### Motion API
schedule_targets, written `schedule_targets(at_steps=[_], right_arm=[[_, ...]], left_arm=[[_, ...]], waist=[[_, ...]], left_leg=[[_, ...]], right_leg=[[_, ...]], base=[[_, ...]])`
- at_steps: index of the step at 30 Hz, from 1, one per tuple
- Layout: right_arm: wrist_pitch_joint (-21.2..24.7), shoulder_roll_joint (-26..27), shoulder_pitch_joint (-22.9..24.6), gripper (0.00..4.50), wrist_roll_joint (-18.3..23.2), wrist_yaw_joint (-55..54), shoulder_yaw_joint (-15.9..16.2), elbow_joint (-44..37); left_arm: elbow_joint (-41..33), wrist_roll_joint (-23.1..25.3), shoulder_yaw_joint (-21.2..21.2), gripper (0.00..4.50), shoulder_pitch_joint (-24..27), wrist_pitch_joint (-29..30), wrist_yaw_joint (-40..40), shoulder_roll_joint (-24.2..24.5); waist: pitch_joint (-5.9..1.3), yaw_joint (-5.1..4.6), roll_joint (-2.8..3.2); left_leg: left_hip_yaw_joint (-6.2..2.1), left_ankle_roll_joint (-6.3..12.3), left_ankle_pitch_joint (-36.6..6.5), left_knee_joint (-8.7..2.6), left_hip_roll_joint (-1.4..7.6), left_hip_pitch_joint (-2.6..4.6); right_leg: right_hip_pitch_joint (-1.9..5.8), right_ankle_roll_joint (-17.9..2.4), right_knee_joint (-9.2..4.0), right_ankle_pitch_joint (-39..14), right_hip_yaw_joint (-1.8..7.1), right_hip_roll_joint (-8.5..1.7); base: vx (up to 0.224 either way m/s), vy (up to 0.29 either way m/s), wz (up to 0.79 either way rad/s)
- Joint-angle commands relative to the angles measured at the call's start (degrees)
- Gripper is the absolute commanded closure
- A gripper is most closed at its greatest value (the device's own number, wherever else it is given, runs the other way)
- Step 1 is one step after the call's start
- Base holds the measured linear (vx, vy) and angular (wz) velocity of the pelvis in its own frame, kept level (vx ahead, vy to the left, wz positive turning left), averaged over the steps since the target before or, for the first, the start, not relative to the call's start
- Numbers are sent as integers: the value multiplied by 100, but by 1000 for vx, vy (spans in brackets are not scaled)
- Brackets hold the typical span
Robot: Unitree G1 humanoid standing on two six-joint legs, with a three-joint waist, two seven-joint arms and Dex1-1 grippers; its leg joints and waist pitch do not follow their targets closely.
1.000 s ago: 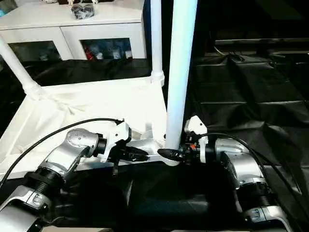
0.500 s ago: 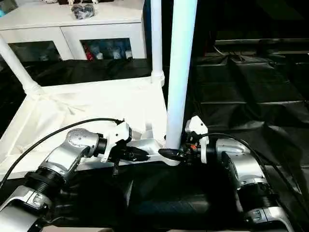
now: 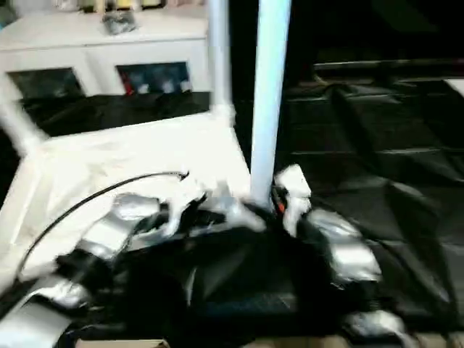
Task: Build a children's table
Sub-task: Rotate leg to tighten
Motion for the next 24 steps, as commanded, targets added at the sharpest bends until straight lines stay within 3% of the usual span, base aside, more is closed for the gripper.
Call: schedule_targets(at_steps=[1,2,6,9,10,16,20,24], right_arm=[[433,441,4,194,-192,-731,152,651],[490,594,-104,194,-167,-1012,66,771],[430,850,-282,194,-219,-1141,113,852],[255,884,-307,194,-275,-1082,182,855],[158,854,-279,138,-212,-889,177,796],[210,597,-172,90,23,-223,159,432],[245,171,-35,57,52,457,313,36],[382,-518,182,46,228,1581,449,-462]], left_arm=[[-4,-41,-32,450,-250,37,432,-396],[29,-25,-50,450,-281,33,533,-479],[32,28,-111,450,-286,-35,554,-602],[54,69,-134,450,-274,-108,497,-582],[30,76,-131,450,-238,-140,429,-516],[-177,-69,-201,450,-84,-321,-94,-257],[-374,-189,-242,450,47,-331,-584,-38],[-563,-333,-289,450,167,-381,-1280,286]], waist=[[-261,-39,-99],[-260,-75,-49],[-277,-120,-99],[-287,-125,-95],[-288,-122,-114],[-300,-136,-118],[-336,-92,-112],[-335,72,-115]], left_leg=[[-154,-82,-1926,-474,171,135],[-157,-60,-1911,-470,159,113],[-151,34,-1845,-465,152,87],[-143,139,-1711,-451,160,77],[-142,176,-1679,-454,165,70],[-139,296,-1550,-445,175,53],[-117,491,-1130,-394,186,45],[-93,597,-996,-371,215,69]], right_leg=[[134,-1104,-548,-1868,120,-262],[134,-1108,-541,-1790,121,-257],[150,-1113,-556,-1621,111,-256],[157,-1155,-546,-1431,116,-262],[163,-1182,-535,-1369,113,-262],[186,-1281,-503,-1030,116,-260],[210,-1461,-432,-318,103,-253],[211,-1517,-409,-204,98,-252]], base=[[0,0,0],[0,0,0],[0,0,0],[0,0,0],[0,0,0],[0,0,0],[0,0,0],[0,0,0]])
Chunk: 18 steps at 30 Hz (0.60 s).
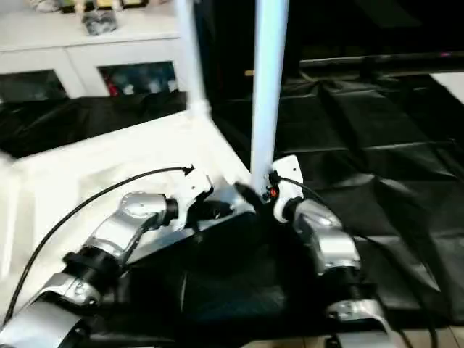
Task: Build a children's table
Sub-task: Rotate leg to tighten
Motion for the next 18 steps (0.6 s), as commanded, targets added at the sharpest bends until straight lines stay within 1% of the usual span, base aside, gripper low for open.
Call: schedule_targets(at_steps=[1,2,3,4,5,6,7,8,9,12,13,14,15,16,18], right_arm=[[156,-204,151,46,72,689,263,-191],[151,-251,173,46,87,776,275,-230],[135,-471,267,46,157,1172,334,-397],[140,-604,315,46,202,1418,371,-490],[140,-604,315,46,202,1418,371,-490],[195,-809,371,46,268,1773,431,-631],[223,-868,376,46,290,1874,444,-665],[247,-912,379,46,320,1934,455,-704],[270,-947,379,46,356,1992,464,-745],[301,-973,370,46,420,2098,475,-803],[341,-973,369,72,453,2158,494,-844],[364,-960,375,80,458,2202,536,-877],[373,-952,384,80,452,2238,576,-901],[373,-951,387,86,451,2251,588,-908],[390,-935,407,115,449,2294,644,-946]], left_arm=[[-284,-143,-188,450,13,-193,-591,58],[-293,-152,-195,450,18,-198,-639,84],[-339,-197,-232,450,43,-246,-887,215],[-367,-218,-247,450,55,-251,-1044,297],[-367,-218,-247,450,55,-251,-1044,297],[-408,-244,-270,450,62,-265,-1291,442],[-420,-263,-273,450,60,-240,-1386,496],[-438,-286,-279,450,58,-211,-1467,543],[-456,-309,-287,450,58,-185,-1555,592],[-466,-332,-308,450,55,-181,-1693,665],[-448,-314,-333,450,48,-208,-1756,697],[-429,-302,-349,450,45,-224,-1802,713],[-420,-305,-358,450,43,-230,-1827,720],[-418,-309,-360,450,43,-230,-1833,722],[-420,-320,-365,450,41,-222,-1826,712]], waist=[[-324,24,-104],[-319,44,-101],[-308,49,-35],[-313,73,-73],[-308,84,-69],[-300,91,-60],[-292,90,-78],[-295,99,-71],[-293,93,-66],[-294,84,-85],[-300,88,-75],[-301,88,-82],[-309,92,-81],[-312,94,-80],[-313,100,-83]], left_leg=[[-87,592,-1009,-355,208,96],[-83,585,-1048,-355,207,103],[-84,529,-1168,-371,219,121],[-85,491,-1221,-370,220,128],[-84,479,-1249,-372,212,124],[-88,460,-1283,-382,213,116],[-86,441,-1355,-396,223,127],[-87,425,-1357,-392,226,135],[-90,401,-1352,-397,224,127],[-87,389,-1294,-393,216,118],[-89,398,-1253,-389,218,122],[-88,402,-1227,-383,216,118],[-91,445,-1098,-377,215,107],[-90,454,-1075,-372,214,110],[-88,471,-1069,-367,217,114]], right_leg=[[233,-1520,-389,-223,130,-254],[226,-1513,-398,-284,130,-253],[207,-1492,-424,-390,132,-248],[220,-1497,-416,-408,141,-252],[218,-1503,-417,-449,140,-254],[218,-1500,-416,-538,140,-259],[214,-1479,-435,-676,143,-257],[208,-1479,-431,-702,147,-261],[210,-1483,-429,-735,150,-266],[207,-1495,-425,-717,149,-266],[208,-1502,-420,-692,149,-270],[207,-1507,-416,-664,149,-267],[215,-1519,-394,-507,144,-263],[213,-1523,-393,-470,143,-263],[209,-1534,-392,-439,143,-267]], base=[[0,0,0],[0,0,0],[0,0,0],[0,0,0],[0,0,0],[0,0,0],[0,0,0],[0,0,0],[0,0,0],[0,0,0],[0,0,0],[0,0,0],[0,0,0],[0,0,0],[0,0,0]])
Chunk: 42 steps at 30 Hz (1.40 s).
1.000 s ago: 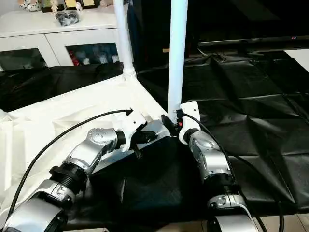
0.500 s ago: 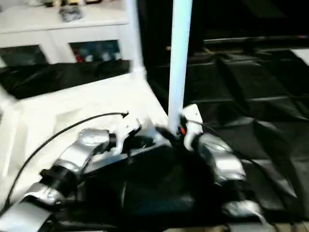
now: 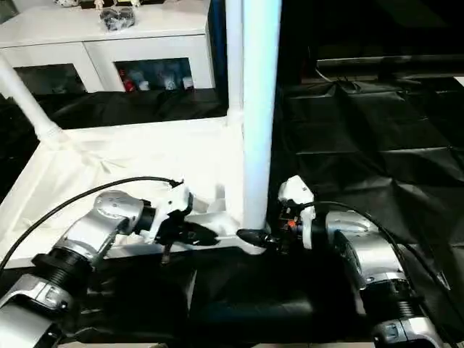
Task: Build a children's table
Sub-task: Rotate leg to tighten
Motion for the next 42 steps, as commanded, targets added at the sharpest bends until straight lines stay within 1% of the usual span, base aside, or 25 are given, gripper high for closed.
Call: schedule_targets(at_steps=[1,4,9,14,17,18,20,21,22,23,24,25,27,28,29,30,32,33,35,36,37,39,40,41,42], right_arm=[[35,20,22,115,30,78,82,-128],[106,33,52,146,45,145,140,-191],[200,17,79,177,65,178,202,-223],[245,29,117,188,76,163,228,-248],[270,123,161,191,63,21,213,-220],[207,290,177,191,30,-250,145,-113],[38,679,170,192,-45,-889,-9,155],[-8,867,136,192,-101,-1222,-64,313],[-8,867,136,193,-101,-1222,-64,313],[-120,1044,77,193,-238,-1608,-77,531],[-157,1102,54,194,-287,-1736,-79,606],[-189,1444,-116,194,-504,-2539,-131,1053],[-250,1694,-250,198,-559,-2980,-197,1357],[-254,1718,-263,199,-562,-3019,-203,1384],[-160,2038,-503,199,-670,-3686,-293,1778],[-165,2151,-583,200,-754,-3897,-337,1915],[-112,2262,-716,200,-863,-4178,-355,2089],[-227,2362,-856,200,-986,-4330,-338,2274],[-373,2401,-903,200,-1000,-4308,-361,2328],[-398,2397,-896,200,-912,-4163,-400,2283],[-408,2393,-897,166,-884,-4118,-410,2275],[-400,2336,-874,166,-751,-3836,-443,2189],[-389,2243,-850,143,-706,-3590,-443,2083],[-389,2243,-850,143,-706,-3590,-443,2083],[-403,2174,-831,125,-705,-3453,-413,2010]], left_arm=[[-207,-55,-117,450,-59,-75,-181,-2],[-204,-53,-110,450,-59,-71,-165,-26],[-169,-29,-74,450,-63,-98,-109,-14],[-117,-2,-38,450,-66,-126,22,-18],[2,57,49,450,-108,-95,371,-112],[96,106,122,450,-160,-64,686,-211],[290,220,254,450,-294,38,1351,-430],[385,271,300,450,-364,80,1643,-540],[385,271,300,450,-364,80,1643,-540],[472,320,336,450,-429,131,1940,-662],[502,334,348,450,-452,146,2034,-700],[627,381,404,450,-551,250,2517,-941],[715,415,453,450,-635,392,2974,-1184],[723,418,457,450,-643,404,3017,-1207],[811,457,476,450,-720,461,3404,-1463],[860,486,493,450,-747,452,3514,-1539],[870,505,485,450,-757,445,3556,-1611],[873,519,462,450,-754,406,3543,-1671],[840,518,437,450,-729,364,3432,-1666],[790,516,417,450,-695,336,3332,-1625],[772,515,411,450,-682,326,3295,-1611],[671,465,378,450,-616,243,3026,-1518],[615,439,353,450,-570,169,2855,-1425],[615,439,353,450,-570,169,2855,-1425],[573,424,328,450,-538,151,2736,-1368]], waist=[[-329,-4,-110],[-326,11,-111],[-330,43,-119],[-332,60,-131],[-326,88,-146],[-319,90,-161],[-308,73,-159],[-284,55,-172],[-277,33,-176],[-278,28,-180],[-266,-7,-161],[-269,-58,-135],[-264,-142,-152],[-265,-158,-154],[-259,-167,-134],[-268,-219,-131],[-278,-243,-137],[-275,-259,-145],[-282,-287,-145],[-284,-288,-177],[-286,-282,-161],[-300,-290,-156],[-304,-296,-147],[-302,-302,-150],[-319,-312,-207]], left_leg=[[-96,467,-1088,-375,218,121],[-97,429,-1117,-381,223,127],[-97,399,-1100,-381,225,132],[-96,423,-1034,-368,218,123],[-93,394,-1101,-373,224,136],[-92,387,-1118,-379,224,133],[-91,280,-1229,-387,214,131],[-99,178,-1367,-405,200,144],[-116,105,-1486,-430,196,150],[-121,87,-1513,-435,197,154],[-117,41,-1597,-442,198,161],[-133,-38,-1640,-454,191,153],[-152,-92,-1822,-470,174,163],[-141,-78,-1844,-465,175,165],[-145,-62,-1880,-467,172,165],[-140,-65,-1824,-464,162,142],[-152,-52,-1889,-465,152,149],[-151,-22,-1867,-464,144,127],[-149,39,-1896,-460,146,123],[-142,69,-1887,-454,149,127],[-147,88,-1852,-454,154,124],[-144,171,-1717,-451,158,99],[-153,208,-1621,-455,165,85],[-152,231,-1603,-454,166,80],[-144,276,-1510,-438,165,75]], right_leg=[[206,-1532,-395,-485,136,-263],[202,-1517,-402,-582,141,-265],[201,-1485,-398,-595,146,-267],[207,-1467,-395,-556,148,-269],[189,-1435,-408,-718,152,-267],[187,-1426,-414,-770,154,-268],[168,-1367,-432,-1017,165,-281],[151,-1310,-470,-1316,163,-292],[162,-1211,-495,-1594,159,-288],[166,-1171,-499,-1657,160,-286],[133,-1139,-513,-1738,172,-284],[138,-1133,-498,-1748,166,-284],[149,-1089,-532,-1837,150,-272],[140,-1094,-536,-1800,161,-269],[136,-1103,-542,-1799,160,-271],[137,-1149,-526,-1654,164,-262],[149,-1117,-546,-1688,145,-259],[157,-1125,-545,-1649,149,-262],[159,-1133,-551,-1620,142,-268],[155,-1135,-559,-1607,147,-267],[161,-1151,-549,-1567,152,-274],[186,-1200,-525,-1316,147,-265],[198,-1244,-504,-1140,141,-264],[203,-1267,-501,-1072,138,-261],[217,-1320,-482,-877,137,-259]], base=[[0,0,0],[0,0,0],[0,0,0],[0,0,0],[0,0,0],[0,0,0],[0,0,0],[0,0,0],[0,0,0],[0,0,0],[0,0,0],[0,0,0],[0,0,0],[0,0,0],[0,0,0],[0,0,0],[0,0,0],[0,0,0],[0,0,0],[0,0,0],[0,0,0],[0,0,0],[0,0,0],[0,0,0],[0,0,0]])
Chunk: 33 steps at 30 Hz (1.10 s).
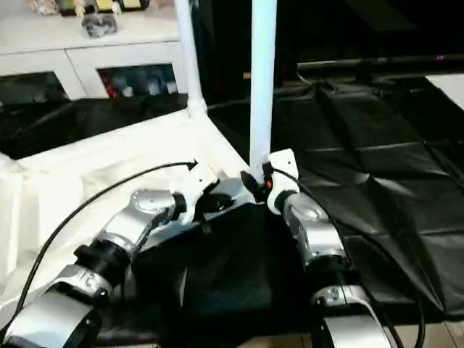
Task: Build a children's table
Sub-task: Rotate leg to tighten
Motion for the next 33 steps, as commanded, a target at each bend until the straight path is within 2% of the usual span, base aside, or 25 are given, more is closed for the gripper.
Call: schedule_targets(at_steps=[1,3,6,7,8,9,10,11,12,14,15,19,20,21,22,25,29,30,33], right_arm=[[300,357,200,125,136,627,531,189],[262,157,248,95,106,957,622,33],[249,-162,332,95,157,1489,711,-193],[265,-495,436,95,259,2046,780,-455],[268,-550,455,95,275,2141,789,-499],[326,-947,607,95,395,2842,879,-837],[326,-947,607,95,395,2842,879,-837],[354,-1281,743,95,475,3450,968,-1116],[356,-1367,779,95,491,3612,985,-1186],[397,-1487,815,95,529,3828,1004,-1276],[401,-1565,843,95,547,3980,1018,-1344],[467,-1700,886,95,606,4204,1110,-1491],[487,-1734,902,95,636,4255,1129,-1540],[551,-1769,919,118,660,4328,1170,-1613],[611,-1807,952,127,681,4413,1225,-1720],[689,-1828,989,142,682,4521,1257,-1822],[852,-1815,1013,165,711,4642,1336,-1868],[906,-1823,1024,180,745,4657,1361,-1902],[965,-1828,1052,187,778,4643,1393,-1960]], left_arm=[[-242,-124,-166,450,-67,-199,-127,-191],[-329,-147,-211,450,5,-250,-366,-63],[-427,-187,-250,450,90,-318,-691,110],[-521,-232,-274,450,162,-333,-993,275],[-537,-238,-277,450,175,-334,-1043,301],[-634,-300,-299,450,243,-377,-1413,474],[-634,-300,-299,450,243,-377,-1413,474],[-731,-366,-349,450,303,-478,-1815,653],[-760,-384,-367,450,319,-493,-1923,703],[-787,-402,-405,450,337,-544,-2122,804],[-834,-422,-432,450,364,-562,-2290,882],[-918,-504,-495,450,398,-542,-2632,1021],[-944,-525,-513,450,408,-528,-2702,1054],[-967,-550,-527,450,413,-501,-2796,1095],[-980,-567,-527,450,414,-483,-2871,1131],[-974,-571,-516,450,409,-481,-2945,1159],[-949,-538,-488,450,403,-467,-2924,1164],[-957,-544,-496,450,415,-460,-2916,1171],[-974,-554,-508,450,445,-454,-2903,1184]], waist=[[-295,47,-98],[-307,52,-96],[-326,90,-96],[-329,104,-82],[-332,122,-86],[-328,186,-84],[-319,201,-86],[-322,220,-80],[-312,247,-87],[-301,274,-70],[-290,295,-69],[-291,325,-93],[-298,327,-80],[-299,326,-85],[-303,332,-120],[-312,354,-116],[-302,367,-158],[-301,373,-147],[-302,391,-148]], left_leg=[[-133,341,-1386,-421,178,40],[-122,413,-1252,-405,183,55],[-109,583,-998,-366,193,55],[-104,643,-921,-362,204,56],[-96,675,-897,-350,203,64],[-85,722,-893,-341,215,72],[-82,728,-923,-348,220,69],[-80,722,-944,-345,222,79],[-83,708,-1043,-355,227,79],[-83,633,-1180,-380,242,97],[-90,524,-1274,-401,254,109],[-87,395,-1325,-416,262,130],[-83,394,-1278,-410,254,126],[-80,402,-1253,-406,251,126],[-77,432,-1178,-396,247,115],[-74,542,-945,-371,242,104],[-74,533,-986,-378,247,103],[-78,505,-993,-380,252,108],[-73,470,-990,-378,252,118]], right_leg=[[219,-1375,-459,-703,122,-272],[222,-1457,-447,-449,116,-263],[257,-1569,-408,-17,97,-261],[253,-1600,-392,113,92,-254],[255,-1615,-391,157,88,-250],[252,-1638,-381,173,92,-250],[246,-1639,-384,148,94,-245],[240,-1645,-386,125,98,-251],[246,-1633,-397,-11,99,-255],[218,-1614,-416,-253,106,-256],[207,-1588,-426,-448,113,-259],[197,-1567,-422,-566,130,-264],[193,-1563,-412,-496,131,-259],[193,-1574,-410,-441,132,-256],[200,-1594,-398,-336,132,-260],[205,-1600,-375,-133,129,-268],[201,-1582,-394,-367,127,-274],[198,-1575,-390,-406,131,-274],[192,-1569,-387,-373,136,-269]], base=[[0,0,0],[0,0,0],[0,0,0],[0,0,0],[0,0,0],[0,0,0],[0,0,0],[0,0,0],[0,0,0],[0,0,0],[0,0,0],[0,0,0],[0,0,0],[0,0,0],[0,0,0],[0,0,0],[0,0,0],[0,0,0],[0,0,0]])
